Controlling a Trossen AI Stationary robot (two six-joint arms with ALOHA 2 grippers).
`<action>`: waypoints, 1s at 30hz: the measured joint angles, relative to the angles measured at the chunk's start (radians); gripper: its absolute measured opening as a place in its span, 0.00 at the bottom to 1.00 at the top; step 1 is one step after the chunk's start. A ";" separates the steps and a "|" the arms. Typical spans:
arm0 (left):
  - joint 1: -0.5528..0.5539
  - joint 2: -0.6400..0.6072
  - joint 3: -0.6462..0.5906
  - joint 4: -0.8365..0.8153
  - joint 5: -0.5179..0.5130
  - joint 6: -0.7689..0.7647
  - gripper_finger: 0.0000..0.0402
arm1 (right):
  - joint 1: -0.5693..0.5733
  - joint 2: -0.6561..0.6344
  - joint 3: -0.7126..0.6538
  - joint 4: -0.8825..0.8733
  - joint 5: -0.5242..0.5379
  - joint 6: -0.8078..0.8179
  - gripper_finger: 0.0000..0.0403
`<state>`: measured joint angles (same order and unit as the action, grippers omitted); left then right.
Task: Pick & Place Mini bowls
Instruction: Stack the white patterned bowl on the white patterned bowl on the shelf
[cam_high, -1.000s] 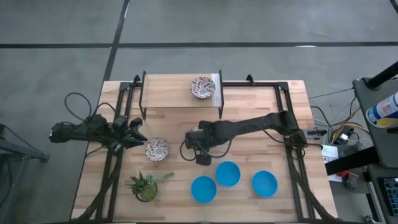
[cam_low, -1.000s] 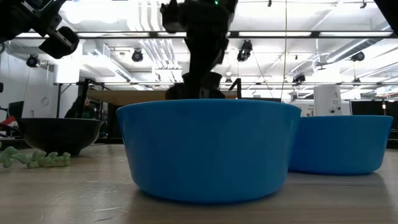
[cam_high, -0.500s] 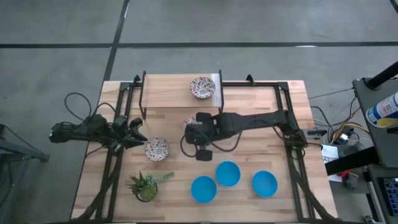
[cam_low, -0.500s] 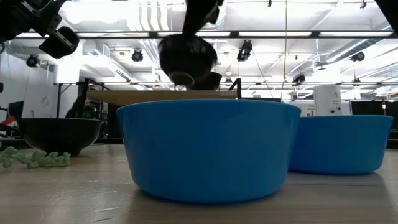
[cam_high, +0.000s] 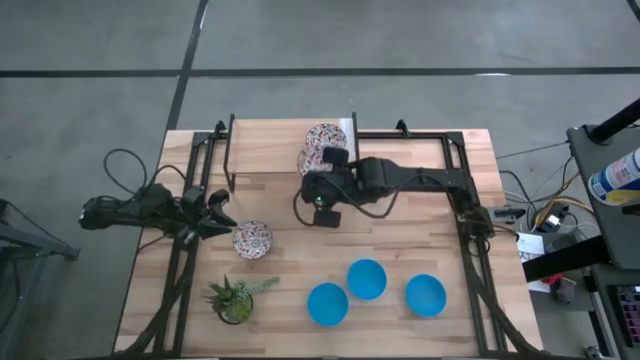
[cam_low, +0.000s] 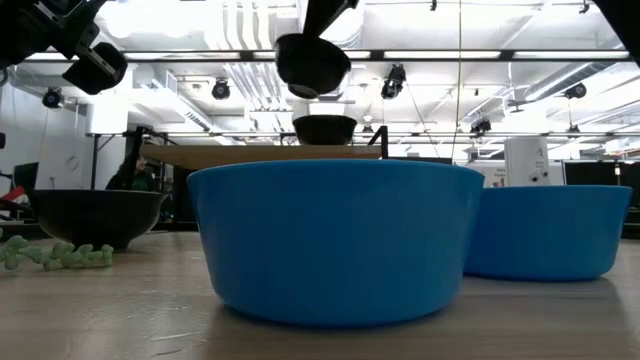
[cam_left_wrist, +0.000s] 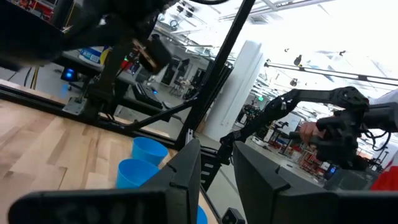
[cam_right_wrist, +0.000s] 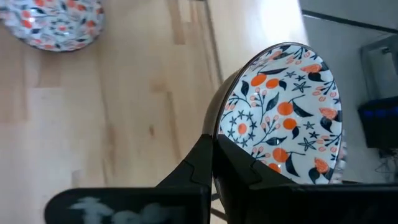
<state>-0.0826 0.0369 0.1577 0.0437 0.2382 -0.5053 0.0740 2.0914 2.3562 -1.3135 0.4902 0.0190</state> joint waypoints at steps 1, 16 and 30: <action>0.000 0.000 0.000 0.000 0.000 0.000 0.22 | -0.008 -0.001 0.000 0.003 0.011 -0.005 0.02; 0.000 0.000 0.000 0.000 0.000 0.000 0.22 | -0.163 -0.004 0.000 0.021 0.052 -0.152 0.02; 0.000 0.000 0.000 0.000 0.000 0.000 0.22 | -0.269 0.005 -0.006 0.071 -0.069 -0.127 0.02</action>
<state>-0.0826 0.0371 0.1575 0.0437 0.2382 -0.5053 -0.1955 2.0960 2.3501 -1.2427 0.4211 -0.1081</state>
